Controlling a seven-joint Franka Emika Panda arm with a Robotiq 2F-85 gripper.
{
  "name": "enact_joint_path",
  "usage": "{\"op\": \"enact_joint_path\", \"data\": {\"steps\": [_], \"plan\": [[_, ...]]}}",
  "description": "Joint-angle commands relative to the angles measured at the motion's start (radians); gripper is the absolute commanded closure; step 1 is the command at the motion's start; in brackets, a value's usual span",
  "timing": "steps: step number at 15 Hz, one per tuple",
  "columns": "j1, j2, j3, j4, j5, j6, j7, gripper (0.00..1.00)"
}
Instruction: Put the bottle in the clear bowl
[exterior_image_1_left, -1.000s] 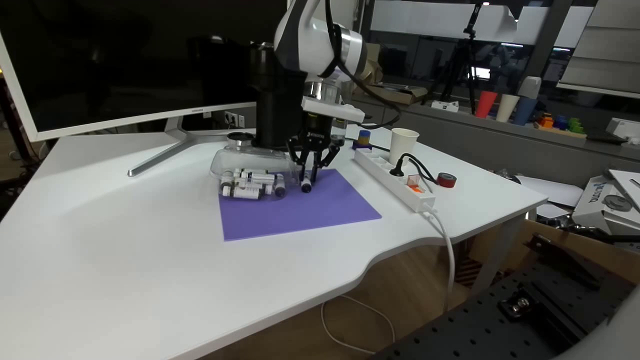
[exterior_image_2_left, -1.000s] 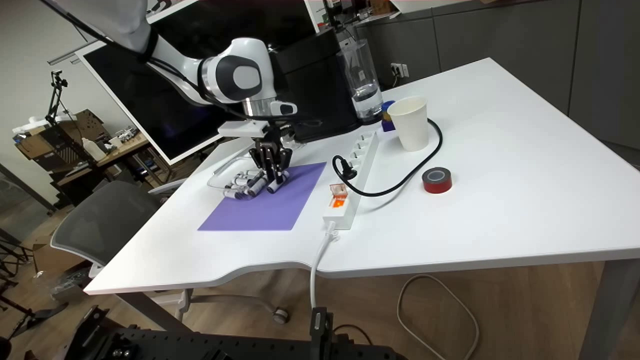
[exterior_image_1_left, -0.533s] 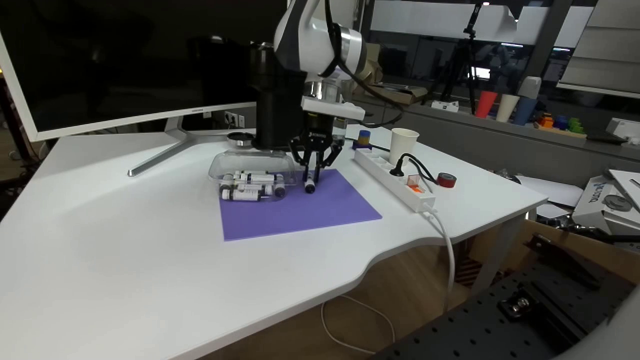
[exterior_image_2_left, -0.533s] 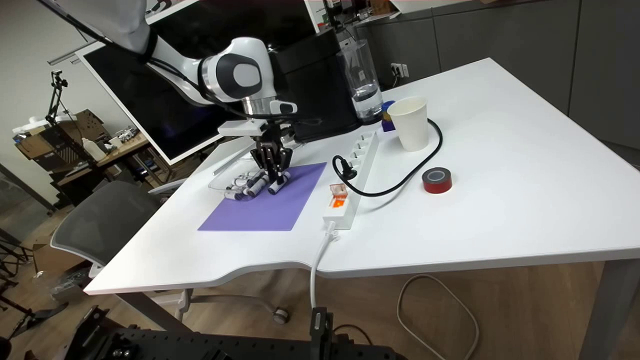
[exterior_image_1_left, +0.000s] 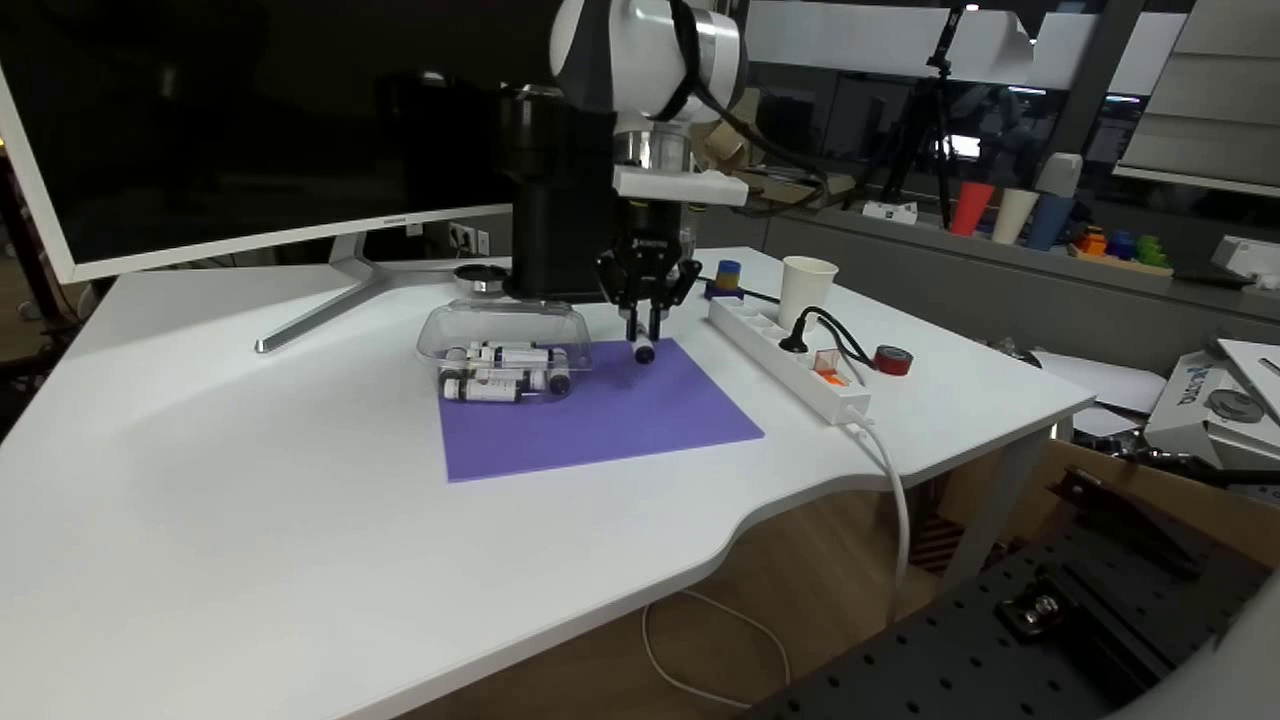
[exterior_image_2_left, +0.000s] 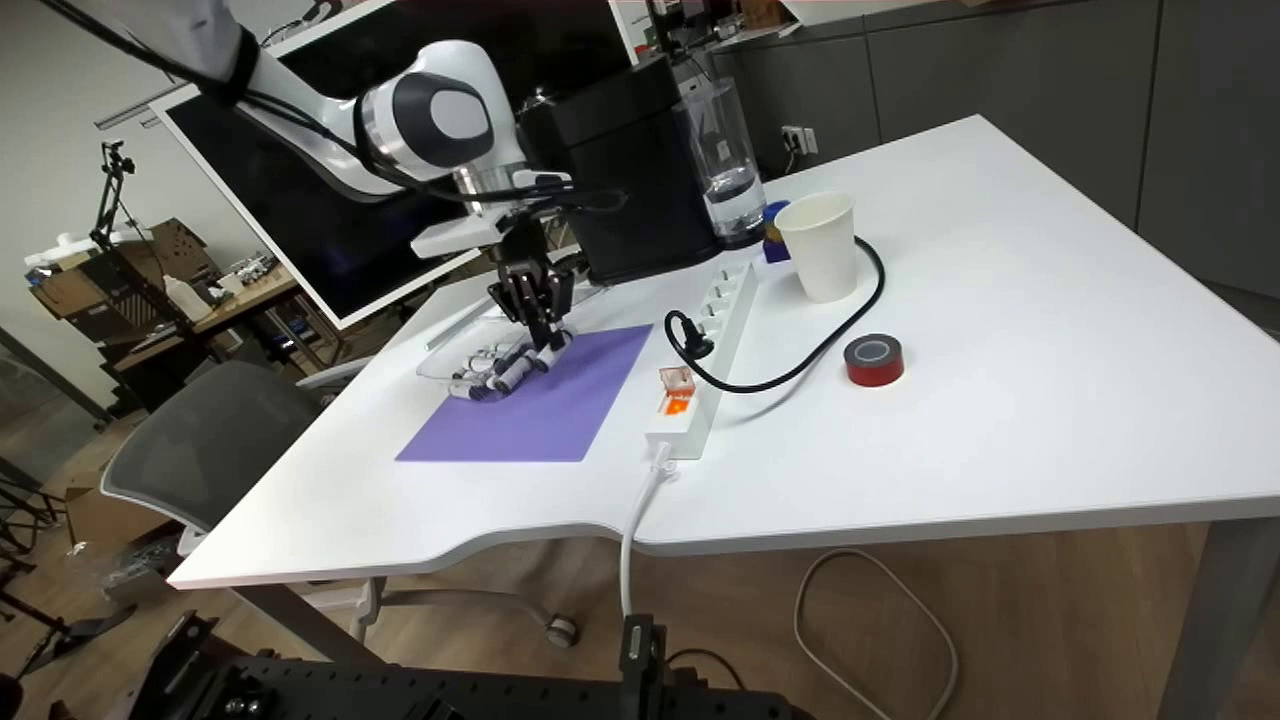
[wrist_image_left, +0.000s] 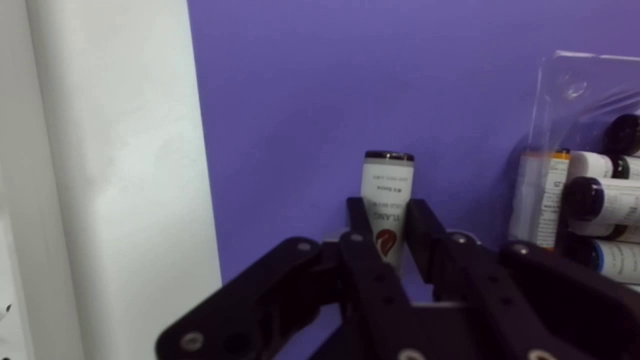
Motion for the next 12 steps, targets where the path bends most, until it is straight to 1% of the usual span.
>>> {"op": "enact_joint_path", "data": {"steps": [1,4,6,8,12], "plan": [[0.05,-0.129,-0.014,-0.09,-0.08,0.014,0.057,0.94],[0.08,-0.177,-0.006,-0.092,-0.138,0.004,0.068,0.94],[0.092,-0.185,0.009,-0.079,-0.153,-0.004,0.059,0.94],[0.102,-0.182,0.027,-0.061,-0.156,-0.006,0.046,0.94],[0.113,-0.133,0.058,-0.003,-0.142,-0.02,0.032,0.94]]}}
